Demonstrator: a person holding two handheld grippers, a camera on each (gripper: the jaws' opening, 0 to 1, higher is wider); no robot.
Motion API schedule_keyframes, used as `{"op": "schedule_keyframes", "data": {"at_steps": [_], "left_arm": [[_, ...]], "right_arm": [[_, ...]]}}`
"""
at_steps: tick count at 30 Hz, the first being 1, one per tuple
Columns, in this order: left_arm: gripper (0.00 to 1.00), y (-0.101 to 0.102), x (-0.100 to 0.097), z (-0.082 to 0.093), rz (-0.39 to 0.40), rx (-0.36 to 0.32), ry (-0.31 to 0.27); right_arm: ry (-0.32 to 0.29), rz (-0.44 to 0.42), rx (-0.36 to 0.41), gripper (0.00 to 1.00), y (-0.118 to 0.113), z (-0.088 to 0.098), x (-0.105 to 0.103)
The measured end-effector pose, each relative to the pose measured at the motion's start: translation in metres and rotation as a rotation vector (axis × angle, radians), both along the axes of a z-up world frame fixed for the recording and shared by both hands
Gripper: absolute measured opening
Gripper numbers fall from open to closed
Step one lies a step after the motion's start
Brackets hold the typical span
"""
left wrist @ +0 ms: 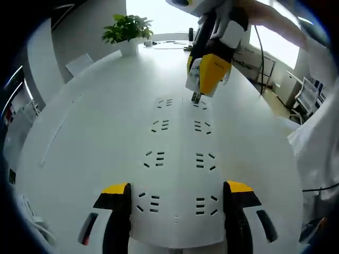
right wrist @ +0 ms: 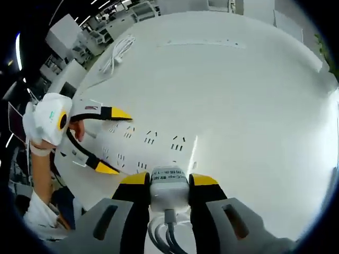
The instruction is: Straighten the power strip on the desk, plug the charger into it
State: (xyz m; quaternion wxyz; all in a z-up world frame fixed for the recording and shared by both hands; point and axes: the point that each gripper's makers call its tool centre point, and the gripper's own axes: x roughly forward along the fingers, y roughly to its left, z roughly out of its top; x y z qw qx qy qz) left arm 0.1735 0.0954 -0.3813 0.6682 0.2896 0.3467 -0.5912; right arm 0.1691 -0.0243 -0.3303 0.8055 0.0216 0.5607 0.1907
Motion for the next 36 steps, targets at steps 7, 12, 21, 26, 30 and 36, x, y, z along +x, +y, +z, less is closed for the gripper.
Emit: {"op": "schedule_keyframes", "data": {"at_steps": [7,12,21,26,30,36], "left_arm": [[0.71,0.000,0.000,0.000,-0.001,0.001,0.000],[0.71,-0.001,0.000,0.000,0.000,0.000,-0.001],[0.71,-0.001,-0.001,-0.001,0.001,0.007,0.001],[0.71,-0.001,-0.001,-0.001,0.004,0.014,0.002],[0.71,-0.001,-0.002,-0.001,0.007,0.011,0.001],[0.71,-0.001,-0.002,-0.001,0.007,0.011,0.002]], "right_arm": [[0.029,-0.006,-0.044,0.28,-0.002,-0.003,-0.010],[0.048,-0.039,-0.044,0.28,-0.002,-0.003,-0.012],[0.078,-0.102,-0.054,0.28,-0.001,-0.005,-0.011],[0.061,-0.146,-0.083,0.28,0.000,-0.007,-0.009],[0.011,-0.117,-0.123,0.28,0.002,-0.004,-0.002],[-0.046,-0.097,-0.124,0.28,0.002,-0.003,-0.006]]}}
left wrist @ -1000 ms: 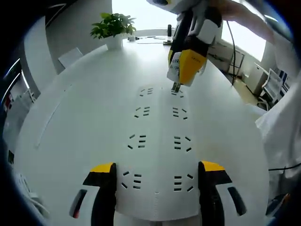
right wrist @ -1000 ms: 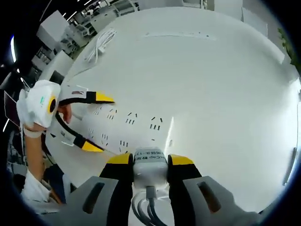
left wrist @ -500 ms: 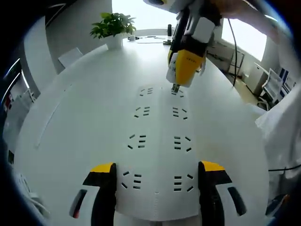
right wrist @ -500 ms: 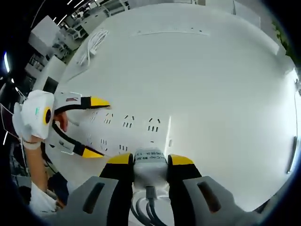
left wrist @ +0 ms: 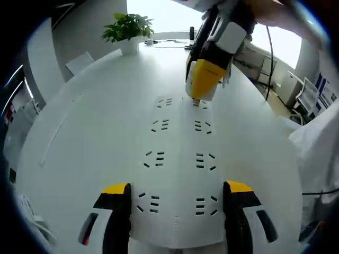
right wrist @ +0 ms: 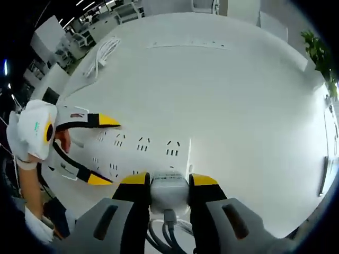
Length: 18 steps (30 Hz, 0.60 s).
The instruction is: Straighten the power strip on the desk, plug the charger into it
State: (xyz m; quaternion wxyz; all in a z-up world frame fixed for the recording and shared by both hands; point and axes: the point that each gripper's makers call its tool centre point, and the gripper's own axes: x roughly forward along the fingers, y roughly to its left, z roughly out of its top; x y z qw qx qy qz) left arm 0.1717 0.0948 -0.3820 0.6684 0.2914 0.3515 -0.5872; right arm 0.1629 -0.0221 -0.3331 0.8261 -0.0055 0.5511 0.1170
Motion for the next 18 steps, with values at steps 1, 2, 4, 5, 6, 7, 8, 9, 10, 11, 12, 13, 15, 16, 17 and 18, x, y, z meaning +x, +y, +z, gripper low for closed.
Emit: {"op": "schedule_keyframes", "data": {"at_steps": [1,2,4,5,6,7,8,9,10,11,12,13,15,16,17,18], "left_arm": [[0.71,0.000,0.000,0.000,0.000,0.000,0.000],[0.71,0.000,0.000,0.000,0.001,-0.001,0.000],[0.71,0.000,0.000,0.000,0.002,-0.001,-0.001],[0.71,0.000,0.000,0.000,0.002,0.000,-0.001],[0.71,0.000,0.000,0.000,0.002,0.002,0.000],[0.71,0.000,0.000,0.000,0.002,0.005,0.001],[0.71,0.000,0.000,0.000,0.002,0.009,0.002],[0.71,0.000,0.000,0.000,0.002,0.012,0.002],[0.71,0.000,0.000,0.000,0.002,0.015,0.002],[0.71,0.000,0.000,0.000,0.003,0.019,0.003],[0.71,0.000,0.000,0.000,0.005,0.022,0.003],[0.71,0.000,0.000,0.000,0.006,0.024,0.003],[0.71,0.000,-0.001,0.000,0.008,0.028,0.004],[0.71,0.000,-0.001,0.000,0.008,0.031,0.004],[0.71,0.000,-0.001,0.000,0.009,0.033,0.004],[0.71,0.000,-0.001,0.000,0.009,0.036,0.004]], "right_arm": [[-0.009,0.008,0.004,0.28,0.000,0.000,0.000],[-0.029,0.018,0.009,0.27,0.001,0.001,0.002],[-0.027,0.005,0.013,0.27,0.001,0.001,0.000],[-0.026,0.000,0.012,0.27,0.001,0.001,0.000],[-0.027,-0.005,0.010,0.27,0.002,0.001,0.000],[-0.023,-0.008,0.004,0.27,0.001,0.001,0.004],[-0.028,-0.008,-0.001,0.27,0.002,0.001,0.006],[-0.029,-0.008,-0.010,0.26,0.003,0.002,0.006],[-0.032,-0.012,-0.023,0.26,0.004,0.002,0.007],[-0.036,-0.015,-0.029,0.26,0.002,0.002,0.012],[-0.037,-0.015,-0.036,0.26,0.001,0.002,0.013],[-0.039,-0.015,-0.042,0.26,0.000,0.002,0.014],[-0.049,-0.013,-0.061,0.26,0.000,0.002,0.013],[-0.061,-0.010,-0.073,0.26,0.001,0.002,0.014],[-0.062,-0.007,-0.081,0.26,0.001,0.001,0.014],[-0.061,-0.006,-0.087,0.26,0.001,0.001,0.014]]}}
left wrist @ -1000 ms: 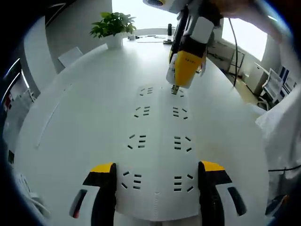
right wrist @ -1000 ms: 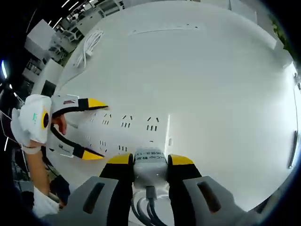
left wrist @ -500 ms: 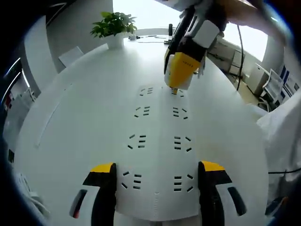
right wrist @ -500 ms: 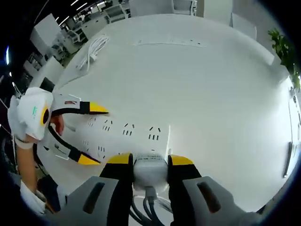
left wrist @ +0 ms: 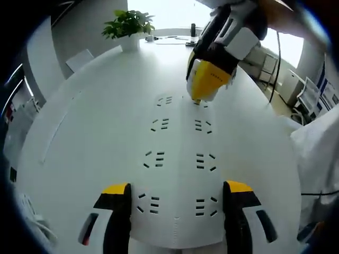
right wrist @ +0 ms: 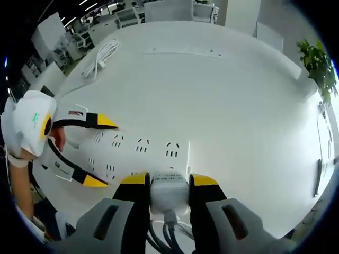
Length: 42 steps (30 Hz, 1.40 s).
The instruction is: Straighten the power strip on the desk, plug the charger into it
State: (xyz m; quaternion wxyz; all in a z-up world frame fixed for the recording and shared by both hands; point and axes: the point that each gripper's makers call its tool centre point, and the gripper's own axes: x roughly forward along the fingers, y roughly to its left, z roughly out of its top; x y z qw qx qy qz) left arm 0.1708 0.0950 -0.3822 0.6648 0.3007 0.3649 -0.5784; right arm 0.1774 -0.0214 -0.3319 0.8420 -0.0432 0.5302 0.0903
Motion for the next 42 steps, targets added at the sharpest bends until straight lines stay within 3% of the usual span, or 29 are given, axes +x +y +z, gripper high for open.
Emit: {"op": "schedule_keyframes", "data": {"at_steps": [15,19,21,22,23,24,25,26,30,32,33,35,37,42], "left_arm": [[0.68,0.000,-0.001,0.002,0.006,0.048,-0.018],[0.68,0.000,0.000,0.002,0.011,0.056,-0.019],[0.68,0.000,0.000,0.002,0.014,0.055,-0.018],[0.68,0.000,0.000,0.002,0.014,0.056,-0.018],[0.68,0.000,0.000,0.002,0.015,0.057,-0.020],[0.68,0.000,0.001,0.002,0.016,0.059,-0.019],[0.68,0.000,0.001,0.002,0.017,0.064,-0.017],[0.68,0.000,0.001,0.002,0.018,0.066,-0.016],[0.68,0.000,0.000,0.001,0.018,0.056,-0.015],[0.68,0.000,0.000,0.001,0.019,0.055,-0.013],[0.69,0.000,0.000,0.001,0.020,0.055,-0.013],[0.69,0.000,0.000,0.001,0.021,0.057,-0.011],[0.69,0.000,0.000,0.001,0.024,0.056,-0.010],[0.69,0.000,-0.001,0.001,0.029,0.046,-0.011]], "right_arm": [[0.032,-0.015,-0.058,0.26,-0.003,-0.008,0.000],[0.038,-0.026,-0.021,0.26,-0.004,-0.004,0.011],[0.053,0.016,-0.031,0.26,-0.002,-0.002,0.016],[0.053,0.100,-0.053,0.26,-0.001,-0.010,0.021],[0.110,0.013,-0.042,0.26,-0.002,-0.008,0.018],[0.064,0.091,-0.067,0.26,0.003,-0.001,0.029],[0.070,0.042,-0.065,0.26,0.010,-0.007,0.008],[0.063,0.052,-0.068,0.26,0.013,-0.007,0.001],[0.061,0.041,-0.017,0.27,0.006,-0.010,0.001],[0.097,0.039,0.010,0.27,0.005,-0.010,0.005],[0.145,0.038,0.029,0.27,0.005,-0.009,0.009],[0.090,0.048,0.028,0.28,0.005,-0.010,0.020],[0.072,0.067,0.014,0.28,0.006,-0.010,0.018],[0.079,0.101,0.005,0.29,0.004,-0.011,0.011]]}}
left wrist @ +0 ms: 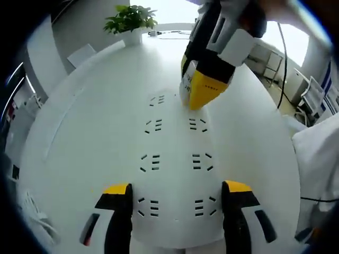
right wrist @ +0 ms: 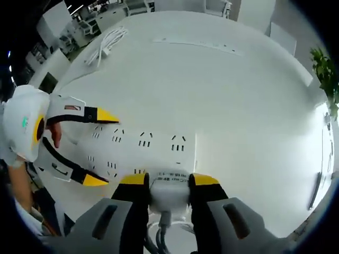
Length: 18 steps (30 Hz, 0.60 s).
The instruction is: Straighten the power strip on the desk, plug the charger into it
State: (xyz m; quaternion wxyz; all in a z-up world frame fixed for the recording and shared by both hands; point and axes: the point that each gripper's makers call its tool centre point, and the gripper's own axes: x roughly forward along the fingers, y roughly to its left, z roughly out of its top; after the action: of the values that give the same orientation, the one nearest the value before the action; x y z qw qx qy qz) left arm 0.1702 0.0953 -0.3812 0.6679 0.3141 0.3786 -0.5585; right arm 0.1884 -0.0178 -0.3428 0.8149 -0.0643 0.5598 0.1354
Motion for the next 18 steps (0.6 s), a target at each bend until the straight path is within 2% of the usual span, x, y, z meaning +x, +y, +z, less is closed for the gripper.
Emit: {"op": "schedule_keyframes", "data": {"at_steps": [4,8,9,12,18], "left_arm": [[0.69,0.000,0.000,0.000,0.001,0.004,0.002],[0.69,0.000,0.000,0.000,0.001,-0.001,0.003],[0.69,0.000,-0.001,0.000,0.002,-0.001,0.003],[0.69,0.000,-0.001,0.000,0.003,-0.001,0.003],[0.69,0.000,-0.001,0.000,0.005,0.001,0.004]], "right_arm": [[-0.013,-0.008,0.013,0.28,0.002,0.003,-0.010],[-0.037,0.029,0.009,0.29,0.005,0.009,-0.023],[-0.036,0.027,0.014,0.30,0.003,0.012,-0.017],[-0.056,0.024,0.037,0.37,0.004,0.024,-0.024],[-0.037,0.031,0.025,0.38,-0.001,0.027,-0.040]]}}
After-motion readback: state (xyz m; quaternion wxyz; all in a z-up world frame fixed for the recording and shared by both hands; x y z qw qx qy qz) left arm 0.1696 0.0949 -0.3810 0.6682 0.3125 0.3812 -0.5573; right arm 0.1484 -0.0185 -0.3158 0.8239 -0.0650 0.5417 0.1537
